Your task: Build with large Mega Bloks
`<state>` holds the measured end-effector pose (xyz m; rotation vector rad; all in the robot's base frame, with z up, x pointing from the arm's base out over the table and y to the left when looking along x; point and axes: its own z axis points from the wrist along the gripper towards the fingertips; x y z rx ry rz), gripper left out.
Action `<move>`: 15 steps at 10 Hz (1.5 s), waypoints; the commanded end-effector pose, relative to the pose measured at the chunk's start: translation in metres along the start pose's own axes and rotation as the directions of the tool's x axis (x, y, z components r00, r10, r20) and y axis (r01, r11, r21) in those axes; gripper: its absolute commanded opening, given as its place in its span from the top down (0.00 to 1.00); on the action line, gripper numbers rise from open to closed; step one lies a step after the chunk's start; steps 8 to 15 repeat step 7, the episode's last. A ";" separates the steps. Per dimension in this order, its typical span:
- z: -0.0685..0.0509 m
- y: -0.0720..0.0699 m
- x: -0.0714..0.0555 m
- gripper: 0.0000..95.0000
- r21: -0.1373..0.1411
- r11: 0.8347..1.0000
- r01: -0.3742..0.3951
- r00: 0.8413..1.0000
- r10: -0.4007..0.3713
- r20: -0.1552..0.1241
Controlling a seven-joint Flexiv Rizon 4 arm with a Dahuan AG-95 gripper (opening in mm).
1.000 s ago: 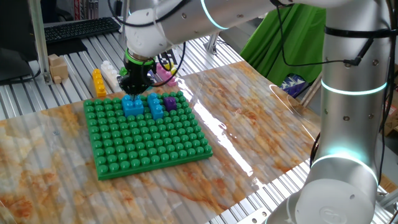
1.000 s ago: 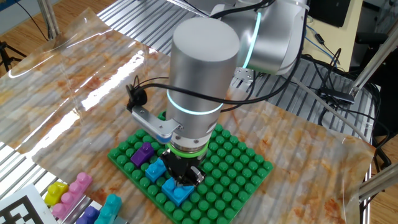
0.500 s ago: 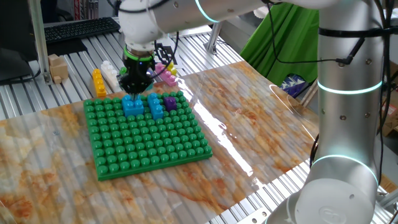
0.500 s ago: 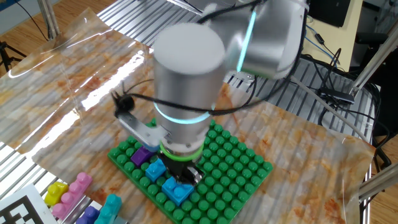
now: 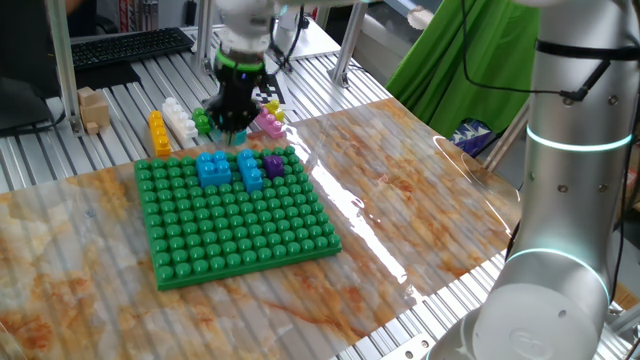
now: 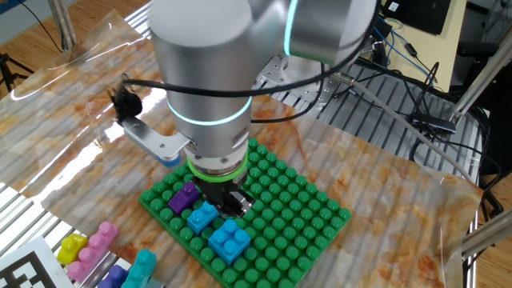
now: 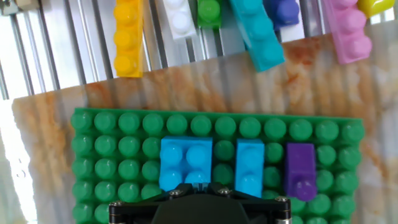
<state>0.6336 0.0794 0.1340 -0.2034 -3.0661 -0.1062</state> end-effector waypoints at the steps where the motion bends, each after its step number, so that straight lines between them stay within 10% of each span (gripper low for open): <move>1: -0.008 -0.007 0.005 1.00 0.007 1.000 0.015 1.000 -0.015 -0.015; 15: -0.013 -0.012 0.009 1.00 0.038 0.999 0.031 0.999 -0.029 -0.033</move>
